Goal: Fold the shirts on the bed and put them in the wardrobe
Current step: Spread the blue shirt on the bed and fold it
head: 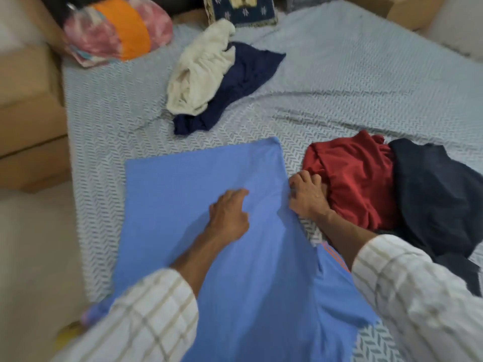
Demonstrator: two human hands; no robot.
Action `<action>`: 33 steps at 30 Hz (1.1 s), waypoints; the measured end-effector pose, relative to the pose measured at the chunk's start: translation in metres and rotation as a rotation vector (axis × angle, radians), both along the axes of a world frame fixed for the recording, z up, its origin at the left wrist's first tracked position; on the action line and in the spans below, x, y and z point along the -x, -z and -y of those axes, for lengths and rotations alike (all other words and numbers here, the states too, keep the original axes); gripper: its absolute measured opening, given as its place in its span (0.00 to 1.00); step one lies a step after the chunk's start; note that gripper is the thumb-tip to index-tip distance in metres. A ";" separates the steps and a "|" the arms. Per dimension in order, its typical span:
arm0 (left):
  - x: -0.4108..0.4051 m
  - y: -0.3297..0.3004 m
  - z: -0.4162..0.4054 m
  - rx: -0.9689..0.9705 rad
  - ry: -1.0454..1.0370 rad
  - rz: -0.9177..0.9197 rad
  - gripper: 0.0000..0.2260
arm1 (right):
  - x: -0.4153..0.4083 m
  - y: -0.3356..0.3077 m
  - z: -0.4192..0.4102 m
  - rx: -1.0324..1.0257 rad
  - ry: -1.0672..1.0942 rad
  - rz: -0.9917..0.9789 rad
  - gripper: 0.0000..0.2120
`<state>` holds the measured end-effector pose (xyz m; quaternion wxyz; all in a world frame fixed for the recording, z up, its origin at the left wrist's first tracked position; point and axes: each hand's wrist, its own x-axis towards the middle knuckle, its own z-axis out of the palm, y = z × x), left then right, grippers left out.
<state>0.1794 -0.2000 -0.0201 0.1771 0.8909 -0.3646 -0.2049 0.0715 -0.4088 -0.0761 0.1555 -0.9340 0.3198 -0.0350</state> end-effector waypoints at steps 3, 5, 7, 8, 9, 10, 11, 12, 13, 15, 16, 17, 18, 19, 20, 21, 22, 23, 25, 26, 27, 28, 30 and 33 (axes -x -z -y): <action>0.024 -0.009 -0.084 0.068 -0.083 0.013 0.25 | 0.004 -0.026 -0.040 -0.074 0.139 -0.108 0.27; 0.033 -0.017 -0.145 0.122 -0.218 0.053 0.24 | 0.010 -0.034 -0.082 -0.022 0.177 -0.096 0.35; 0.037 -0.019 -0.187 0.152 -0.378 0.110 0.24 | 0.016 -0.039 -0.121 0.020 0.186 -0.049 0.39; 0.041 -0.022 -0.217 0.153 -0.496 0.141 0.24 | 0.015 -0.041 -0.153 0.025 0.125 -0.015 0.39; 0.044 -0.024 -0.240 0.150 -0.619 0.153 0.25 | 0.016 -0.041 -0.182 0.019 0.055 0.019 0.37; 0.047 -0.026 -0.259 0.154 -0.753 0.136 0.26 | 0.017 -0.041 -0.210 0.004 -0.020 0.041 0.35; 0.049 -0.024 -0.276 0.173 -0.892 0.079 0.26 | 0.016 -0.039 -0.238 -0.011 -0.099 0.064 0.33; 0.053 -0.021 -0.293 0.186 -1.029 -0.009 0.26 | 0.016 -0.037 -0.266 -0.034 -0.181 0.088 0.30; 0.056 -0.017 -0.308 0.178 -1.157 -0.108 0.25 | 0.016 -0.034 -0.293 -0.061 -0.255 0.113 0.27; 0.063 -0.009 -0.329 0.200 -1.390 -0.360 0.23 | 0.016 -0.032 -0.337 -0.131 -0.376 0.121 0.24; 0.066 -0.006 -0.339 0.280 -1.464 -0.485 0.20 | 0.015 -0.034 -0.357 -0.160 -0.438 0.110 0.23; 0.066 -0.001 -0.343 0.365 -1.486 -0.585 0.17 | 0.015 -0.036 -0.371 -0.180 -0.478 0.095 0.22; 0.067 0.003 -0.348 0.424 -1.487 -0.672 0.14 | 0.014 -0.036 -0.383 -0.196 -0.508 0.070 0.21; 0.068 0.006 -0.350 0.465 -1.475 -0.763 0.13 | 0.013 -0.037 -0.389 -0.205 -0.525 0.041 0.21; 0.071 0.008 -0.351 0.484 -1.465 -0.852 0.12 | 0.012 -0.033 -0.395 -0.212 -0.542 0.008 0.21; 0.074 0.009 -0.353 0.496 -1.457 -0.927 0.12 | 0.012 -0.031 -0.398 -0.211 -0.559 -0.018 0.21; 0.075 0.010 -0.354 0.521 -1.447 -0.972 0.09 | 0.014 -0.028 -0.399 -0.209 -0.571 -0.039 0.21; 0.075 0.012 -0.356 0.558 -1.447 -0.977 0.07 | 0.015 -0.026 -0.398 -0.206 -0.579 -0.050 0.21; 0.071 0.016 -0.362 0.627 -1.466 -0.859 0.04 | 0.017 -0.022 -0.396 -0.232 -0.581 -0.035 0.22; 0.068 0.016 -0.364 0.630 -1.455 -0.747 0.06 | 0.018 -0.020 -0.395 -0.253 -0.574 -0.037 0.22; 0.067 0.013 -0.364 0.629 -1.416 -0.625 0.08 | 0.018 -0.018 -0.394 -0.279 -0.570 -0.041 0.21; 0.068 0.004 -0.362 0.638 -1.359 -0.505 0.09 | 0.017 -0.018 -0.393 -0.325 -0.565 -0.027 0.21; 0.074 -0.015 -0.351 0.578 -1.216 -0.288 0.13 | 0.017 -0.021 -0.389 -0.495 -0.499 0.065 0.17; 0.090 -0.042 -0.317 0.467 -0.934 -0.059 0.12 | 0.024 -0.042 -0.372 -0.924 -0.213 0.168 0.09</action>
